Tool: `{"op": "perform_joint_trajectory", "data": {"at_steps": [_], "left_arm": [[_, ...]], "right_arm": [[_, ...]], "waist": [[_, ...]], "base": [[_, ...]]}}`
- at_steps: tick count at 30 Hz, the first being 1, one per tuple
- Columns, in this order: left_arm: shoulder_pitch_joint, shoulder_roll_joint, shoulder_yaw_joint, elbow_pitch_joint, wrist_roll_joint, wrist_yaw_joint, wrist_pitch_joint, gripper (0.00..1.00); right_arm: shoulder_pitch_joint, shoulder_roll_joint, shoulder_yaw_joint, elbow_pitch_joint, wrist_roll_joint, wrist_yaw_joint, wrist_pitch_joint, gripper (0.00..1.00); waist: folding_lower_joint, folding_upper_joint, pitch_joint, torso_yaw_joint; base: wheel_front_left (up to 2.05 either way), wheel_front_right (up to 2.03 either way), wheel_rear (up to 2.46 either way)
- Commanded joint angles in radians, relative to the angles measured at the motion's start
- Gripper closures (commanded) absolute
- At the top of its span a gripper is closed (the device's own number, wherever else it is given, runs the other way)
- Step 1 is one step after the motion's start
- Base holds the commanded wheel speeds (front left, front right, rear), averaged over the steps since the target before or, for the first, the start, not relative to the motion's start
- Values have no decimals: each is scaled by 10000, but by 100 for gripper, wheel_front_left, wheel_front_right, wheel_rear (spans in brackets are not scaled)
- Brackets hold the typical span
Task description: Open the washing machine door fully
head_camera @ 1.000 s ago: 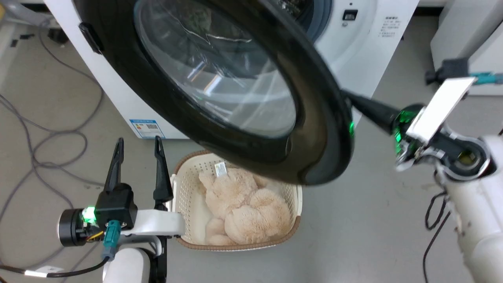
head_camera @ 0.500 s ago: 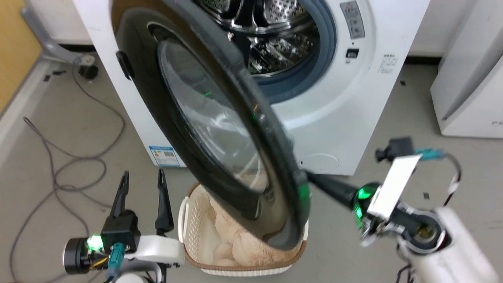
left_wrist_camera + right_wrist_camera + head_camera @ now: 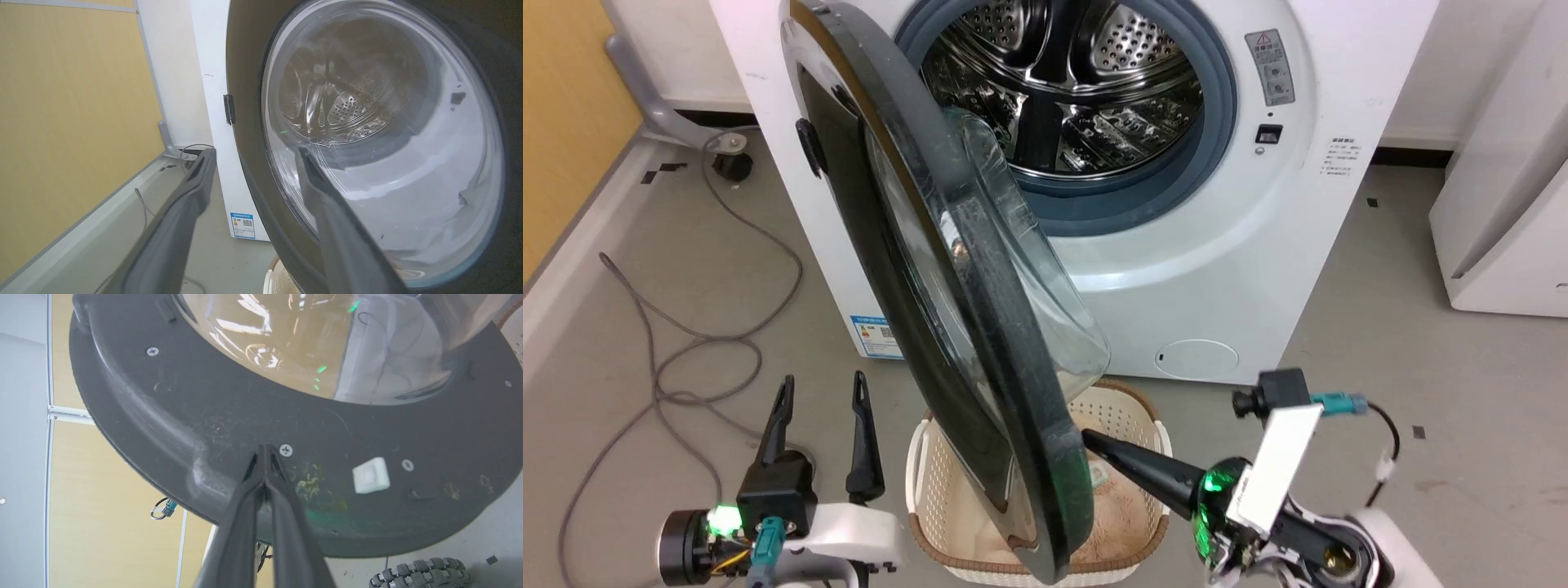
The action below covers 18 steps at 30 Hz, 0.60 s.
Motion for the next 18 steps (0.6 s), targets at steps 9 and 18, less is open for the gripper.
{"op": "perform_joint_trajectory", "data": {"at_steps": [9, 18], "left_arm": [[334, 42, 119, 176, 56, -54, -53, 0], [419, 41, 223, 165, 55, -81, -53, 0]], "right_arm": [[756, -181, -1435, -1107, -793, 8, -2490, 100], [1010, -1444, -1893, -1960, -4713, 8, -8320, 100]], "waist": [[1, 0, -323, -187], [1, 0, -386, -374]], "base": [[0, 0, 0], [0, 0, 0]]}}
